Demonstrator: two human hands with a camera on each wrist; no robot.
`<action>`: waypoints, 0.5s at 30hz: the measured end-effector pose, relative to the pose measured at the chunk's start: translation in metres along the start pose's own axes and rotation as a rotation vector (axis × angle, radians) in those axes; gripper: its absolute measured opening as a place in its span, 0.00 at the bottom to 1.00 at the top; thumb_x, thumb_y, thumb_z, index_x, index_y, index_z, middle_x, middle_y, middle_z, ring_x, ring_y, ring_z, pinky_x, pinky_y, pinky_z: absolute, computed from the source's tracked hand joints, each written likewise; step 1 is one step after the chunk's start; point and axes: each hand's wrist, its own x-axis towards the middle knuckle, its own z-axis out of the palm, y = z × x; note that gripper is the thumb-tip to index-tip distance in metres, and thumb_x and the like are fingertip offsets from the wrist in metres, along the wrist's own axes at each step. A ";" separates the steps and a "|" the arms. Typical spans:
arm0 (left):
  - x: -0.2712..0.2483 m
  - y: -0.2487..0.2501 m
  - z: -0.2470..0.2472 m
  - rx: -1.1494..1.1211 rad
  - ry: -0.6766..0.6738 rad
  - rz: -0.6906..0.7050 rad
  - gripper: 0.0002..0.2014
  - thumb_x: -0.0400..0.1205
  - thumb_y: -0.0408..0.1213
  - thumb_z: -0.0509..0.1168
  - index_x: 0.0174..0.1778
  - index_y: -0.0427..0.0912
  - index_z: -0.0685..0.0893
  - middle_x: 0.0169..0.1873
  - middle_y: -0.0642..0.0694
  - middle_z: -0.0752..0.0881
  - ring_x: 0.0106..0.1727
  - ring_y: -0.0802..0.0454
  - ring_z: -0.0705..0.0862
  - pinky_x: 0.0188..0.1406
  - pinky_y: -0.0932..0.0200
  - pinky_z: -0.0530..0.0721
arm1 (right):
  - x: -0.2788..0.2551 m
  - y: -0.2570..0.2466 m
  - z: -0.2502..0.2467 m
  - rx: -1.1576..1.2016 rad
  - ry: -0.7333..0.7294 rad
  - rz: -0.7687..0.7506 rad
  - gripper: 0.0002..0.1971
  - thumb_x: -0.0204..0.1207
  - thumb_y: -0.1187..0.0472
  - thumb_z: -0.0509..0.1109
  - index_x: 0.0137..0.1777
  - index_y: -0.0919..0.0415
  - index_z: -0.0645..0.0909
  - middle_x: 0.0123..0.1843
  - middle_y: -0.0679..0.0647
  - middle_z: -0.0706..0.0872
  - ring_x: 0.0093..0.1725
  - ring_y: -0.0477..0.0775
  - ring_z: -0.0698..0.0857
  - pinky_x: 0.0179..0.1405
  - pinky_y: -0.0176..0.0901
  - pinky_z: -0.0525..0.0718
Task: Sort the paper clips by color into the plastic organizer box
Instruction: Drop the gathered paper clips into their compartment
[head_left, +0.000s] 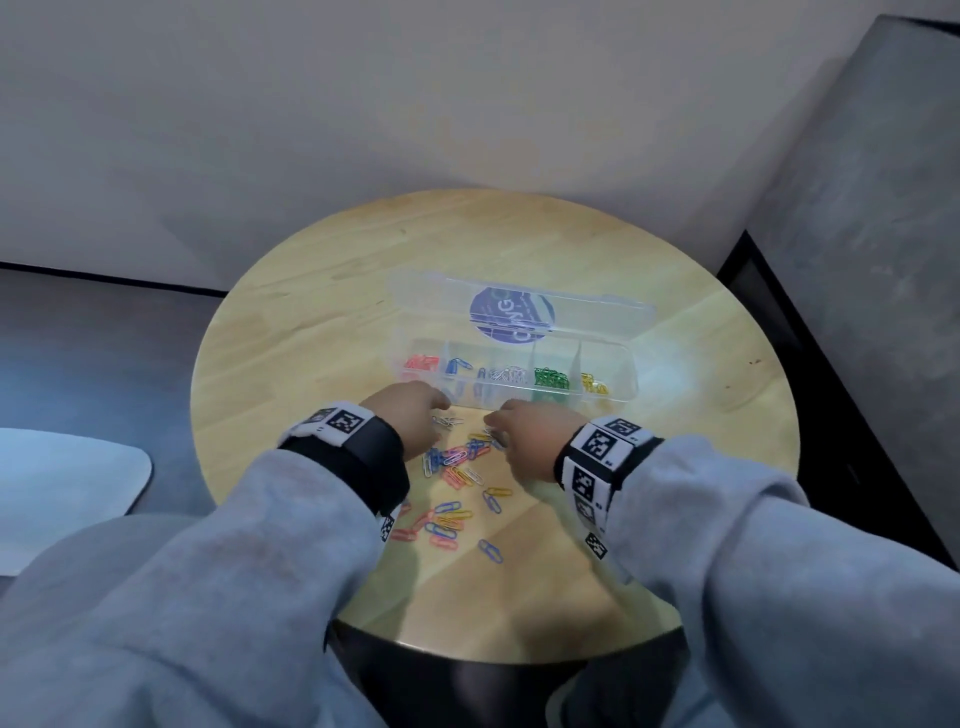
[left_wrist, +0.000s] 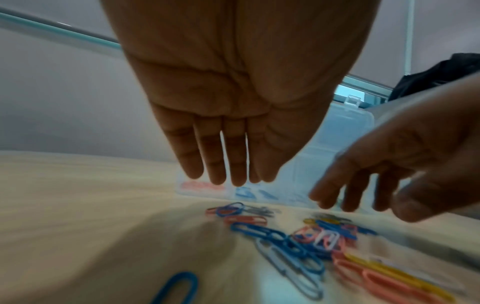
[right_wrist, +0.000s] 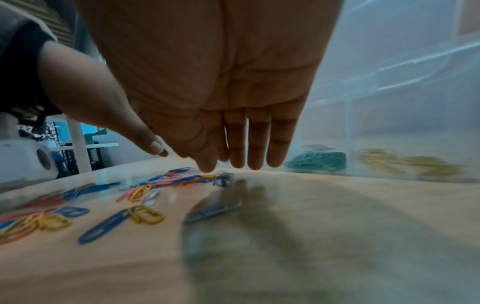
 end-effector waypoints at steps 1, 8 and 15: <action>0.003 0.002 0.002 0.019 -0.012 0.022 0.24 0.82 0.32 0.58 0.76 0.49 0.72 0.76 0.49 0.73 0.75 0.50 0.72 0.71 0.57 0.70 | 0.004 -0.002 0.001 -0.015 -0.004 -0.007 0.18 0.75 0.64 0.64 0.65 0.55 0.76 0.63 0.53 0.77 0.60 0.59 0.81 0.48 0.48 0.79; 0.018 0.010 0.006 0.153 -0.078 0.097 0.19 0.78 0.29 0.61 0.63 0.46 0.84 0.59 0.46 0.85 0.62 0.45 0.83 0.55 0.56 0.80 | 0.011 0.001 0.002 0.068 0.044 -0.018 0.16 0.78 0.65 0.62 0.64 0.54 0.79 0.62 0.54 0.78 0.61 0.58 0.81 0.47 0.40 0.72; 0.021 0.015 0.008 0.190 -0.060 0.066 0.14 0.79 0.32 0.65 0.59 0.45 0.84 0.58 0.45 0.85 0.59 0.46 0.83 0.48 0.60 0.76 | 0.006 0.001 0.002 0.199 0.034 0.082 0.14 0.74 0.68 0.64 0.57 0.54 0.81 0.59 0.52 0.83 0.60 0.55 0.82 0.52 0.41 0.78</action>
